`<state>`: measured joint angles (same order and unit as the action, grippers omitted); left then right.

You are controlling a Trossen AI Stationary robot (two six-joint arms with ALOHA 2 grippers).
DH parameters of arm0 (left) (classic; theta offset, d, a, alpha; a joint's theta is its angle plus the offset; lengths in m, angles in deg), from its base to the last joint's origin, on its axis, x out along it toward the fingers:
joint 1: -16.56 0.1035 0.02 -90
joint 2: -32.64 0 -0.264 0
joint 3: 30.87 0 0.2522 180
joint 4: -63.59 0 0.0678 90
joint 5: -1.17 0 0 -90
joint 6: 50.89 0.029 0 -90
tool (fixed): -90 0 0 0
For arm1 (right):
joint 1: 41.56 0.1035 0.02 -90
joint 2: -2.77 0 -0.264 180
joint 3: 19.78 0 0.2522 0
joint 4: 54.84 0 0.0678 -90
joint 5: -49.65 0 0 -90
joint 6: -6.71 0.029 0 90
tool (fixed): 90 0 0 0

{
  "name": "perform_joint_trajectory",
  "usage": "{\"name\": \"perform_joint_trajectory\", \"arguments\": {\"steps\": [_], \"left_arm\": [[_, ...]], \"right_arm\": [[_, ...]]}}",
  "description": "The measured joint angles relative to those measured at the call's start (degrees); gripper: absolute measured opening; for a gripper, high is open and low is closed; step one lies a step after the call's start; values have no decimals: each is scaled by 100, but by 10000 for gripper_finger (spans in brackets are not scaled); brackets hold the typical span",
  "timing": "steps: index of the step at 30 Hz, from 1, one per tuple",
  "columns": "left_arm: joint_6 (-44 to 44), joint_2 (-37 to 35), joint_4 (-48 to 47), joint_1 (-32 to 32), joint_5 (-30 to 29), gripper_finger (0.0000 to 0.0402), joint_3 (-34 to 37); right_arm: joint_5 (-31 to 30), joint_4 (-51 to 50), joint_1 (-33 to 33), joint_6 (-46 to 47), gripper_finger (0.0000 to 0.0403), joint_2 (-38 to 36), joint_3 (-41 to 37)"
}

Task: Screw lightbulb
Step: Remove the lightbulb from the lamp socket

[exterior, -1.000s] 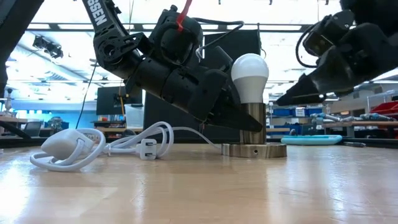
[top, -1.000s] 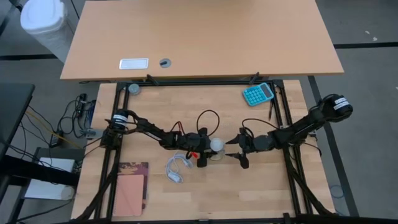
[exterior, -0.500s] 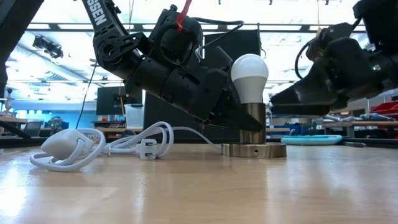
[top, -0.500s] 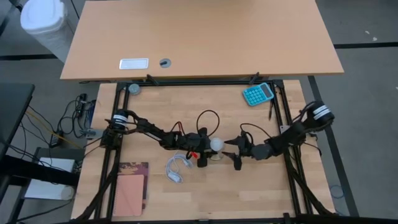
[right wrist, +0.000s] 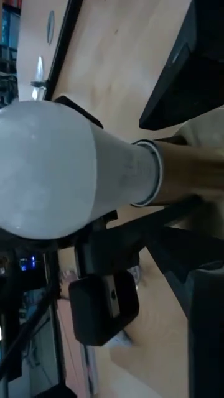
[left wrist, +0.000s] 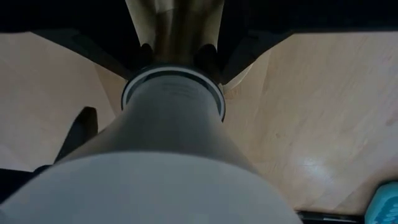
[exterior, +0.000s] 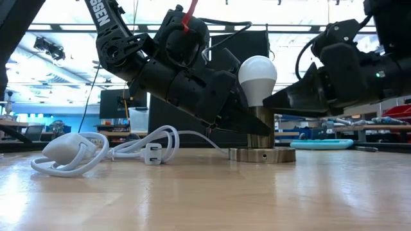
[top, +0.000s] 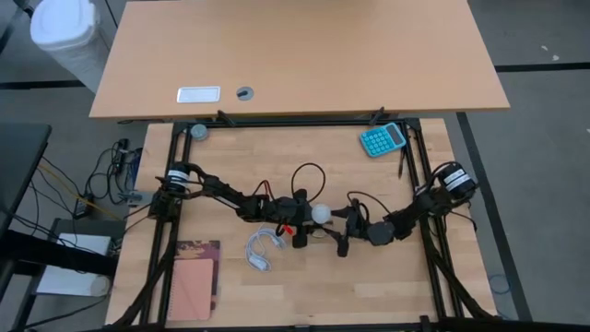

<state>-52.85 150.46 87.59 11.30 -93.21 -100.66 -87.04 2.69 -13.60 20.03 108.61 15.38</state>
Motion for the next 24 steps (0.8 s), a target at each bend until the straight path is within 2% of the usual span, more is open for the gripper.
{"name": "perform_joint_trajectory", "arguments": {"steps": [16,24], "left_arm": [[-4,0,2,0,2,188,0],[-22,0,2,0,2,188,0]], "right_arm": [[26,102,1,-46,268,-22,-16],[26,102,-3,309,268,-22,-16]]}}
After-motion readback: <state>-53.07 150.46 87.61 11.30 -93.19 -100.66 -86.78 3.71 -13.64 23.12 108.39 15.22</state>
